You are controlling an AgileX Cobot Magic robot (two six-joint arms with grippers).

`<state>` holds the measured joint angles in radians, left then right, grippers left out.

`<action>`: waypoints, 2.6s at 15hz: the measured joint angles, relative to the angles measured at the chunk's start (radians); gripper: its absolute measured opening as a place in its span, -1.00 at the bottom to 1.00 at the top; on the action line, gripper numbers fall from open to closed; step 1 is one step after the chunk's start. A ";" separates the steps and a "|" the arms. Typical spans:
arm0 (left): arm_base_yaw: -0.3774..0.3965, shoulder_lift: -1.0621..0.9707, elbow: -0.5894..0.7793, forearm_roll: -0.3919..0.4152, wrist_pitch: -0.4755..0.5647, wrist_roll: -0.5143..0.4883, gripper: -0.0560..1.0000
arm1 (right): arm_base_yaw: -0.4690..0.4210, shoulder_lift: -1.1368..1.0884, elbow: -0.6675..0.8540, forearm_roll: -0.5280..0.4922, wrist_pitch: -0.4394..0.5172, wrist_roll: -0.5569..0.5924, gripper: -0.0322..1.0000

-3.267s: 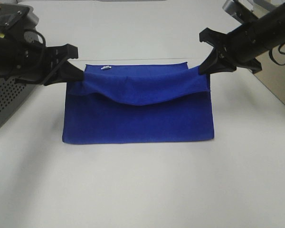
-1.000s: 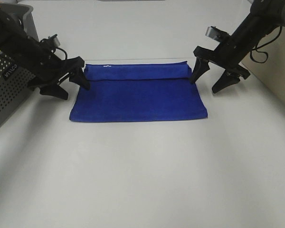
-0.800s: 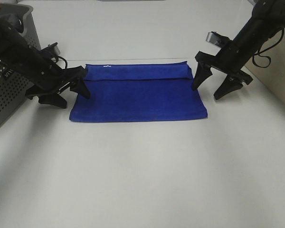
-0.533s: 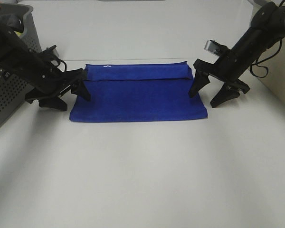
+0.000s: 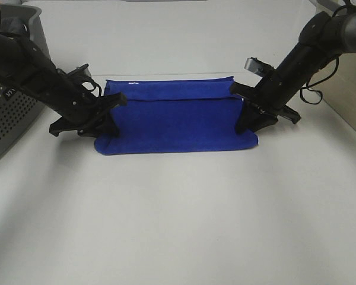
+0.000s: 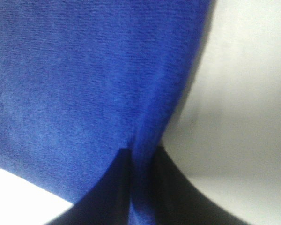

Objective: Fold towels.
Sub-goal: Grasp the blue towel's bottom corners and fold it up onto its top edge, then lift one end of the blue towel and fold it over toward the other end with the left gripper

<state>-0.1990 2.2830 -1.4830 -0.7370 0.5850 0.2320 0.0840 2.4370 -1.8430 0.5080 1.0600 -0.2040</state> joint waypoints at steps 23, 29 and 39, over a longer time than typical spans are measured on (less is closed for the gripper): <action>-0.051 -0.392 0.279 0.055 -0.023 -0.083 -0.83 | -0.017 -0.389 0.373 0.092 -0.118 -0.075 -0.94; 0.012 -0.211 0.057 0.054 -0.053 -0.115 -0.83 | -0.017 -0.204 0.118 0.079 -0.093 -0.044 -0.94; 0.012 -0.030 -0.015 0.054 -0.033 -0.105 -0.26 | -0.021 -0.065 0.062 0.073 -0.102 -0.042 -0.02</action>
<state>-0.1870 2.2530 -1.4980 -0.6830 0.5520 0.1270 0.0630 2.3720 -1.7810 0.5810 0.9580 -0.2460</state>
